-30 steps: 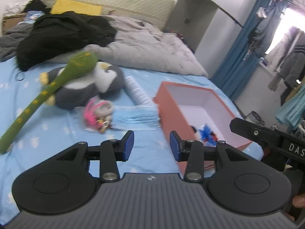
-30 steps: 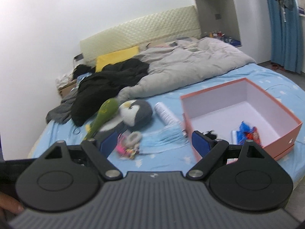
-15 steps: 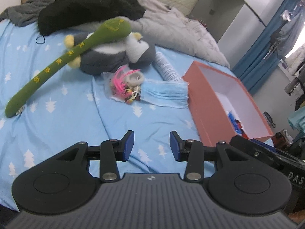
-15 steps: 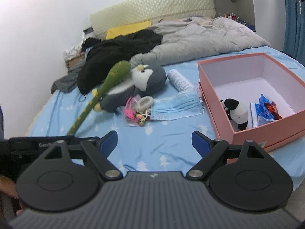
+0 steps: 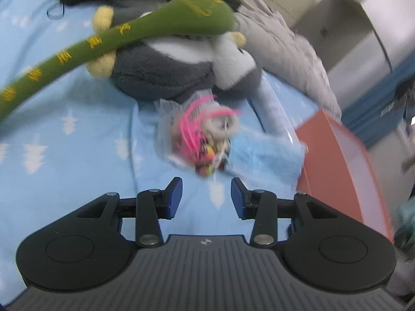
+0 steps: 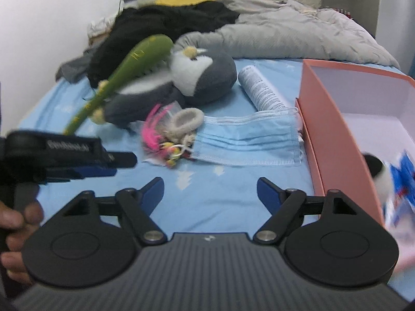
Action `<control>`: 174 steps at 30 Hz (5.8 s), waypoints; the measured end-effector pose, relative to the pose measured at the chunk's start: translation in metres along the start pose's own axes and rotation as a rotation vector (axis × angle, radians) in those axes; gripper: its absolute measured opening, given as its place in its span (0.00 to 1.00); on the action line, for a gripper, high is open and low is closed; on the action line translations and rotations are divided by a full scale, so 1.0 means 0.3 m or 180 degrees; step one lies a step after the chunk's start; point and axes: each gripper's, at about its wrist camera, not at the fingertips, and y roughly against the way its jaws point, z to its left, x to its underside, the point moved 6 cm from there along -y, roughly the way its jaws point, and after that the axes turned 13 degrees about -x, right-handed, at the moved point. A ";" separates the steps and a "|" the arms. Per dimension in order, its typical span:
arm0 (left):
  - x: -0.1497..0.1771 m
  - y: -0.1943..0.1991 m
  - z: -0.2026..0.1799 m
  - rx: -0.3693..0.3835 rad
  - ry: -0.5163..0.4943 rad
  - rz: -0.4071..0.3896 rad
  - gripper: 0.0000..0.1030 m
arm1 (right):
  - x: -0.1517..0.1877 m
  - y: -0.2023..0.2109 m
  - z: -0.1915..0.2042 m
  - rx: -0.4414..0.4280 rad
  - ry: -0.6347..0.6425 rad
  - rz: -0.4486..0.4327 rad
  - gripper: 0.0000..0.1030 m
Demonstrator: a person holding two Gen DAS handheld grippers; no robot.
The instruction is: Organize soft objects
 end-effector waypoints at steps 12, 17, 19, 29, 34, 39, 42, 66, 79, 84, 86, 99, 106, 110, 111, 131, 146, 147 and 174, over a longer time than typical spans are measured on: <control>-0.088 -0.322 -0.030 0.0053 0.0273 0.0402 0.40 | -0.050 -0.383 -0.086 0.0083 0.0408 0.0485 0.62; -0.101 -0.348 -0.043 0.0074 0.0356 0.0434 0.35 | -0.039 -0.405 -0.124 -0.0073 0.0150 0.0596 0.48; -0.101 -0.346 -0.055 0.0088 0.0308 0.0384 0.35 | -0.040 -0.403 -0.128 -0.0034 0.0213 0.0619 0.26; -0.087 -0.276 -0.052 0.0217 0.0170 0.0182 0.34 | -0.040 -0.351 -0.150 -0.0050 0.0048 0.0507 0.05; -0.056 -0.198 -0.034 0.0245 0.0127 0.0099 0.34 | -0.014 -0.276 -0.085 -0.0018 0.0126 0.0432 0.05; -0.001 -0.086 -0.017 0.0227 0.0004 0.0001 0.34 | 0.027 -0.182 -0.040 0.0008 0.0145 0.0349 0.05; 0.057 -0.023 -0.008 0.0188 -0.0097 0.0033 0.34 | 0.070 -0.126 -0.010 0.0012 0.0140 0.0374 0.05; 0.269 0.151 0.122 0.0080 0.0034 0.0052 0.45 | 0.256 0.118 0.094 -0.0322 0.0117 0.0273 0.49; 0.228 -0.014 0.087 0.0255 0.0154 0.0203 0.42 | 0.113 -0.100 -0.012 -0.0524 -0.0516 0.0093 0.45; 0.221 -0.040 0.105 0.0210 0.0165 0.0219 0.26 | 0.107 -0.195 -0.027 -0.0630 -0.0666 0.0225 0.29; 0.212 -0.030 0.107 0.0235 0.0169 0.0182 0.25 | 0.109 -0.217 -0.022 -0.0751 -0.0733 0.0278 0.16; 0.132 0.148 0.072 0.0330 0.0069 -0.0241 0.25 | 0.004 -0.045 0.036 -0.0577 -0.0445 -0.0133 0.04; 0.128 0.216 0.061 0.0321 0.0044 -0.0342 0.25 | -0.017 0.036 0.036 -0.0580 -0.0440 -0.0260 0.04; 0.142 0.225 0.069 0.0248 0.0051 -0.0320 0.25 | 0.027 -0.025 0.007 -0.0541 -0.0518 -0.0070 0.10; 0.146 0.226 0.070 0.0236 0.0040 -0.0315 0.25 | 0.042 -0.046 -0.005 -0.0465 -0.0537 -0.0010 0.22; 0.152 0.265 0.087 0.0019 -0.0090 -0.0325 0.25 | 0.030 -0.138 0.018 -0.0688 -0.0545 0.0023 0.11; 0.128 0.374 -0.005 0.0024 -0.0338 -0.0449 0.25 | -0.036 0.153 0.067 -0.0572 -0.0421 -0.0411 0.11; 0.128 0.384 -0.014 0.0028 -0.0357 -0.0450 0.25 | -0.034 0.170 0.068 -0.0563 -0.0421 -0.0413 0.11; 0.023 0.543 -0.732 0.0748 -0.1414 -0.0539 0.25 | -0.276 0.706 -0.148 0.0273 -0.0155 -0.1076 0.11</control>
